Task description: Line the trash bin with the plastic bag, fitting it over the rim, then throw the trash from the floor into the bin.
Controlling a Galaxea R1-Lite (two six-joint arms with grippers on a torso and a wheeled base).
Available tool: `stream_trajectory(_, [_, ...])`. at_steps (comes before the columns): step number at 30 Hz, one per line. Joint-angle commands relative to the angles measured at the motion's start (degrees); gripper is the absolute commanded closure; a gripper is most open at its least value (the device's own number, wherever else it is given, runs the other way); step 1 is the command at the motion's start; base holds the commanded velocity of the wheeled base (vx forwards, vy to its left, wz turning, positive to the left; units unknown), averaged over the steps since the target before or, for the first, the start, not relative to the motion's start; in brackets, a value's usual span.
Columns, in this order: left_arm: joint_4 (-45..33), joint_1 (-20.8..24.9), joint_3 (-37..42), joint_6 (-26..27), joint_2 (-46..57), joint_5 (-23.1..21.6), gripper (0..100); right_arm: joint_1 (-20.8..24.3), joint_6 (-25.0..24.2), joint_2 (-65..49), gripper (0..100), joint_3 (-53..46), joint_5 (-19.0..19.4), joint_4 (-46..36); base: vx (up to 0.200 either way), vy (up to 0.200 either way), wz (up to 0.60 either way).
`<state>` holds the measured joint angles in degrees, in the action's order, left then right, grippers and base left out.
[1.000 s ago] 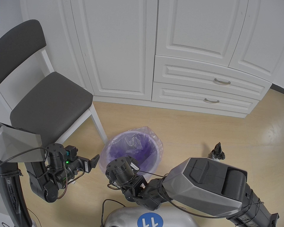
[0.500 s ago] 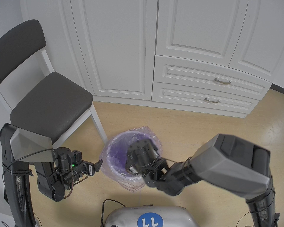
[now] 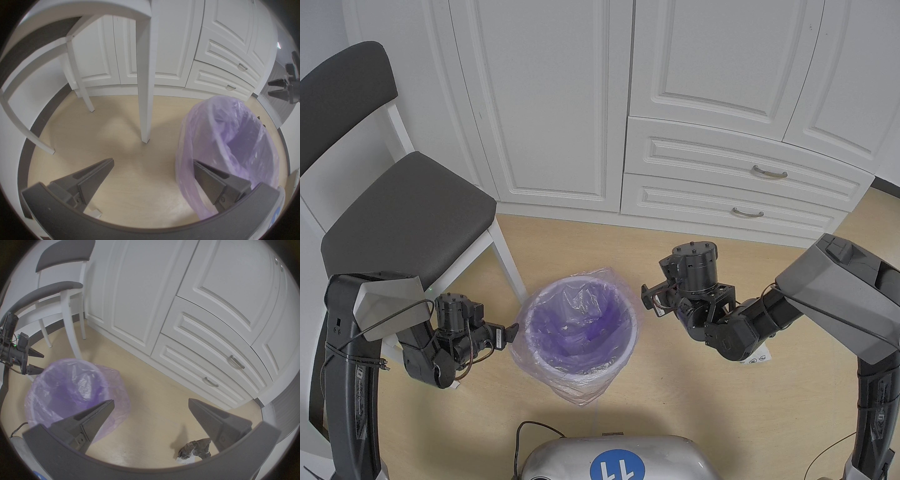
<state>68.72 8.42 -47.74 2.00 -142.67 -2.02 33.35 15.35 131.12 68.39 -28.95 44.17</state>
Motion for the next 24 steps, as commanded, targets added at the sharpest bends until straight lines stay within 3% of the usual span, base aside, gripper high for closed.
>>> stream_trajectory(1, [-6.67,-1.92,-11.41,0.2,-6.04,-3.07,0,-3.21,-0.05,1.94,0,0.69,0.92,0.83,0.0,0.0,0.0])
stream_trajectory(7, [-18.27,-2.54,-22.93,0.37,-9.21,-4.92,0,-3.73,-0.05,6.6,0,5.26,1.09,0.75,0.0,0.0,0.0])
stream_trajectory(13, [-24.16,-2.54,-29.34,0.37,-10.7,-5.36,0,-4.26,-0.05,10.47,0,9.39,1.71,0.13,0.0,0.0,0.0])
stream_trajectory(20, [-24.33,-2.62,-29.25,0.37,-10.79,-5.45,0,-4.61,-0.05,13.02,0,11.5,2.76,-0.66,0.0,0.0,0.0])
stream_trajectory(24, [-20.64,-2.97,-24.24,-0.24,-8.51,-5.45,0,-5.76,-1.02,16.01,0,14.58,2.94,-2.51,0.0,0.0,0.0])
